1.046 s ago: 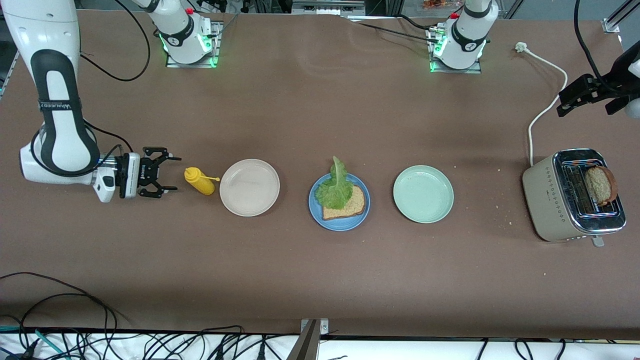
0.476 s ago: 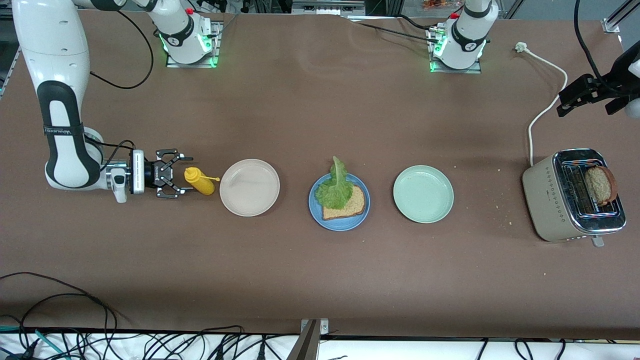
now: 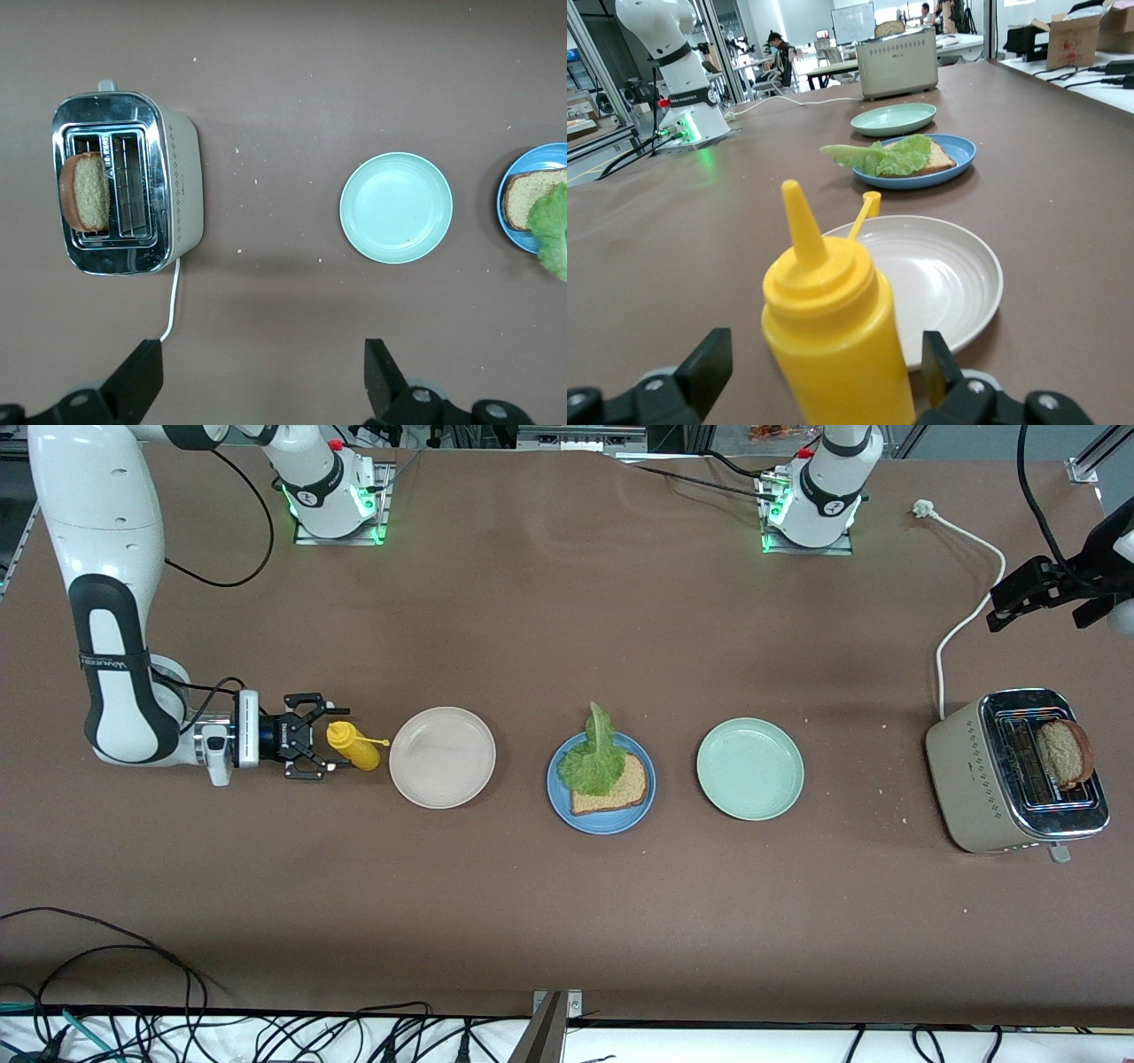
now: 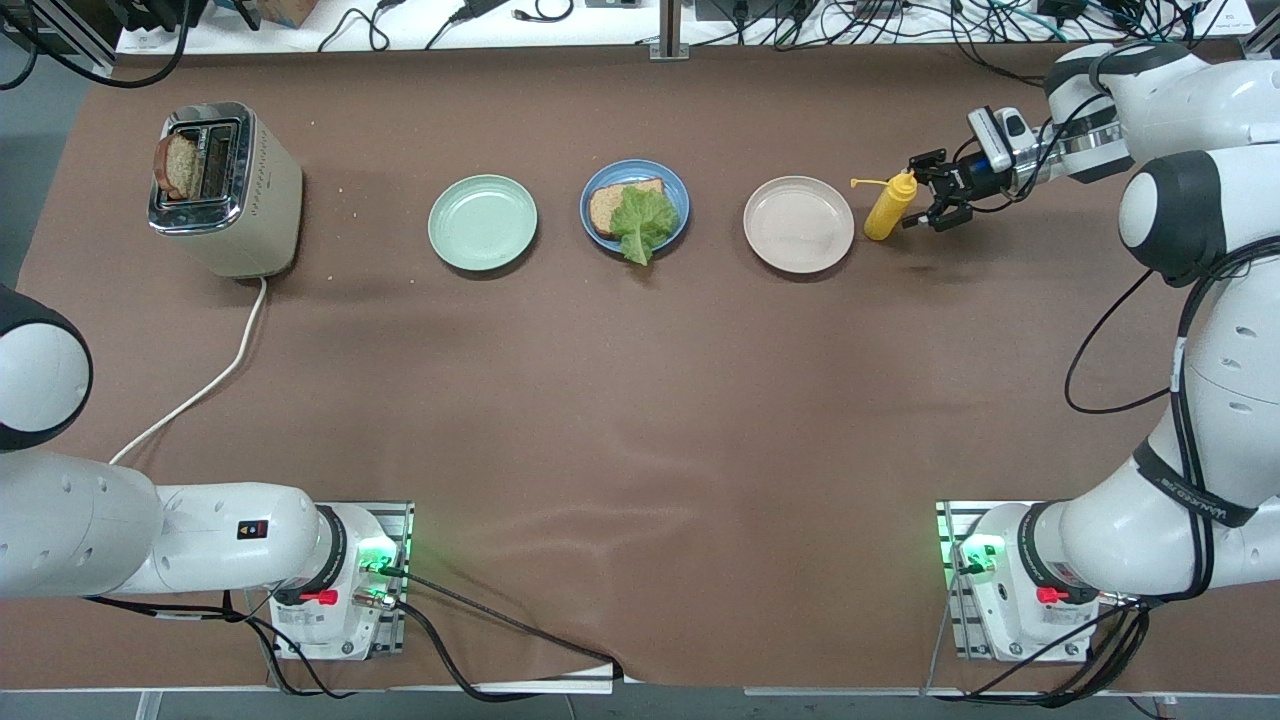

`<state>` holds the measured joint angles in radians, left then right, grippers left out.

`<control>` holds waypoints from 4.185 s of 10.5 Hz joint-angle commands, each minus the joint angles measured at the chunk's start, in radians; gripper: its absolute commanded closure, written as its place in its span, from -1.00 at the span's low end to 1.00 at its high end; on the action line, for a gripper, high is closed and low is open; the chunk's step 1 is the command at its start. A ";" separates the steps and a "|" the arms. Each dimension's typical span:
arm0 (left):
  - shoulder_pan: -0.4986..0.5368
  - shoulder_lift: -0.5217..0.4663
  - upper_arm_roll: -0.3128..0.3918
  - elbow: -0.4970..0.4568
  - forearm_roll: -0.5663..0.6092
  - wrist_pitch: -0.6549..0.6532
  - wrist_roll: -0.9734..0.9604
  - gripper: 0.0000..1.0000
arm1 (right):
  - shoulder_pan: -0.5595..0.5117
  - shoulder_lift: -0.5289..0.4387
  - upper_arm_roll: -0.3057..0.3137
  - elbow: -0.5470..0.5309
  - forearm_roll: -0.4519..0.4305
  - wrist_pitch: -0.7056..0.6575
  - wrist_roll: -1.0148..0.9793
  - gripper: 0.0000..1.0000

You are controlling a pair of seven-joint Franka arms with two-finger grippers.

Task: Make sandwich in blue plate with both arms
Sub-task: 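Reach the right gripper to the yellow mustard bottle and grasp it, then lift the mustard bottle with the right gripper toward the blue plate, then tilt the mustard bottle nozzle over the sandwich with the right gripper, then bring the mustard bottle back beside the white plate with the right gripper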

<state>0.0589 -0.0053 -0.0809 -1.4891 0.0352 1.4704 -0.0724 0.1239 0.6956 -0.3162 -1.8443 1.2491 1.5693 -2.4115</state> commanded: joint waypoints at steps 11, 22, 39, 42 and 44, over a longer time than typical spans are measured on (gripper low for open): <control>0.003 -0.001 -0.007 0.012 0.032 -0.013 0.011 -1.00 | 0.127 0.024 0.023 0.428 -0.412 0.015 0.803 0.90; 0.006 -0.001 0.000 0.012 0.031 -0.013 0.014 -1.00 | 0.686 0.021 0.017 0.639 -1.329 0.176 1.485 0.87; 0.013 0.010 0.003 0.012 0.032 -0.009 0.023 -1.00 | 0.712 -0.014 0.003 0.659 -1.222 0.204 1.329 0.89; 0.076 0.073 0.003 0.013 0.029 0.037 0.025 -1.00 | 0.553 -0.051 0.003 0.623 -0.969 0.184 1.102 0.89; 0.136 0.137 0.003 0.012 0.035 0.077 0.022 -1.00 | 0.426 -0.061 0.005 0.597 -0.808 0.106 0.934 0.89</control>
<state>0.1291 0.0568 -0.0697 -1.4932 0.0361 1.5130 -0.0712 0.6740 0.6806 -0.3303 -1.1844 0.2875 1.7449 -1.3045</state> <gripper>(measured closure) 0.000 0.894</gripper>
